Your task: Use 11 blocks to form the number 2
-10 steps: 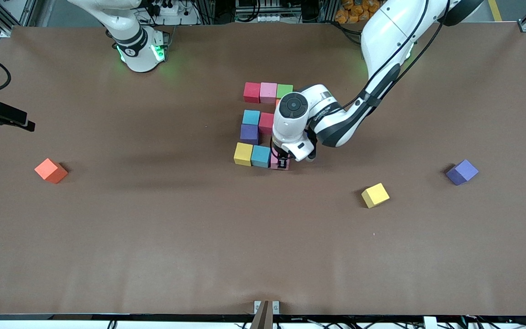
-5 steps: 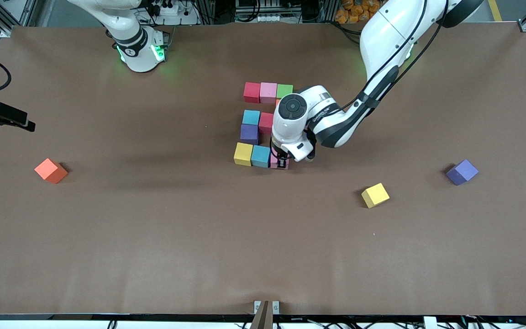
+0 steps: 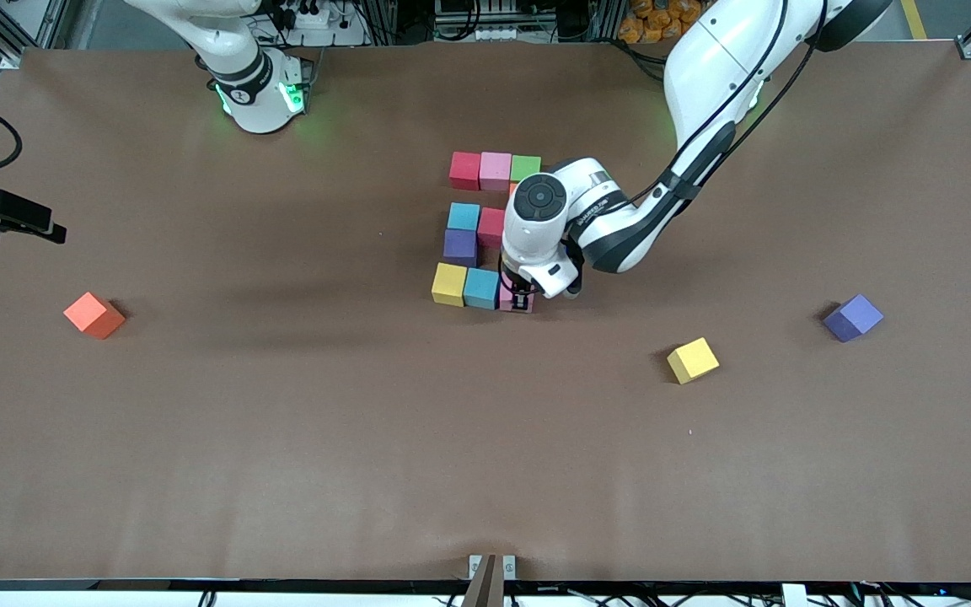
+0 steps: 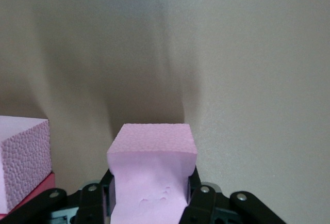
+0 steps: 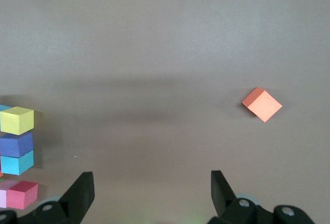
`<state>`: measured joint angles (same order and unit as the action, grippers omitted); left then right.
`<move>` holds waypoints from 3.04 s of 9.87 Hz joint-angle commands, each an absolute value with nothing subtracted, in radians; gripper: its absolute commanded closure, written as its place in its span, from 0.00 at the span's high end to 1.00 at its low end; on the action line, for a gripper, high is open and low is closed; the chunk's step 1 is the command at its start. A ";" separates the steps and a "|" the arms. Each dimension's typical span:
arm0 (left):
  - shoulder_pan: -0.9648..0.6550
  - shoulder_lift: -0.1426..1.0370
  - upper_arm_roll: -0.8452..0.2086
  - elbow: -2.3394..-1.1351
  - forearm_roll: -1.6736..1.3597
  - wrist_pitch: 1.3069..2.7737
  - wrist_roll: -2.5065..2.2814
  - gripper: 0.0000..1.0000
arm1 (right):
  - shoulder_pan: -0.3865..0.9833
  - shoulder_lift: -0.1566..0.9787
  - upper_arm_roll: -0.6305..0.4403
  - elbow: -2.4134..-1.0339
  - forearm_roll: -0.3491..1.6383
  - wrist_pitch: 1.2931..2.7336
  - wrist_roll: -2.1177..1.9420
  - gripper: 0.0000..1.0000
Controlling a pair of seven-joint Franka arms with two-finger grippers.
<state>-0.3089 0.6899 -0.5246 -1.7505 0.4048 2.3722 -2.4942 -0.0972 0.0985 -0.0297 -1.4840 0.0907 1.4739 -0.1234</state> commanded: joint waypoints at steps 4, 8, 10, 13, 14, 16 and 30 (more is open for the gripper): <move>-0.318 0.704 -0.520 -1.721 0.430 2.379 -2.514 0.33 | -0.101 0.114 -0.023 -1.463 0.097 1.466 -0.123 1.00; -0.321 0.704 -0.520 -1.721 0.429 2.379 -2.514 0.43 | -0.101 0.112 -0.023 -1.462 0.097 1.466 -0.123 1.00; -0.319 0.704 -0.520 -1.718 0.428 2.379 -2.514 0.68 | -0.100 0.112 -0.023 -1.460 0.095 1.466 -0.123 1.00; -0.322 0.704 -0.520 -1.713 0.433 2.379 -2.508 1.00 | -0.100 0.112 -0.023 -1.460 0.097 1.466 -0.123 1.00; -0.322 0.706 -0.519 -1.713 0.433 2.379 -2.505 1.00 | -0.100 0.112 -0.023 -1.460 0.097 1.466 -0.123 1.00; -0.322 0.704 -0.518 -1.713 0.440 2.379 -2.502 1.00 | -0.100 0.112 -0.023 -1.459 0.097 1.466 -0.123 1.00; -0.014 0.391 -0.577 -1.659 0.335 2.290 -1.549 1.00 | -0.100 0.112 -0.023 -1.459 0.097 1.466 -0.123 1.00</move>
<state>-0.0699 0.4139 -0.5598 -1.6751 0.3912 2.3094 -1.7030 -0.0963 0.1046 -0.0256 -1.4783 0.0908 1.4759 -0.1234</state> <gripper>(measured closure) 0.000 0.000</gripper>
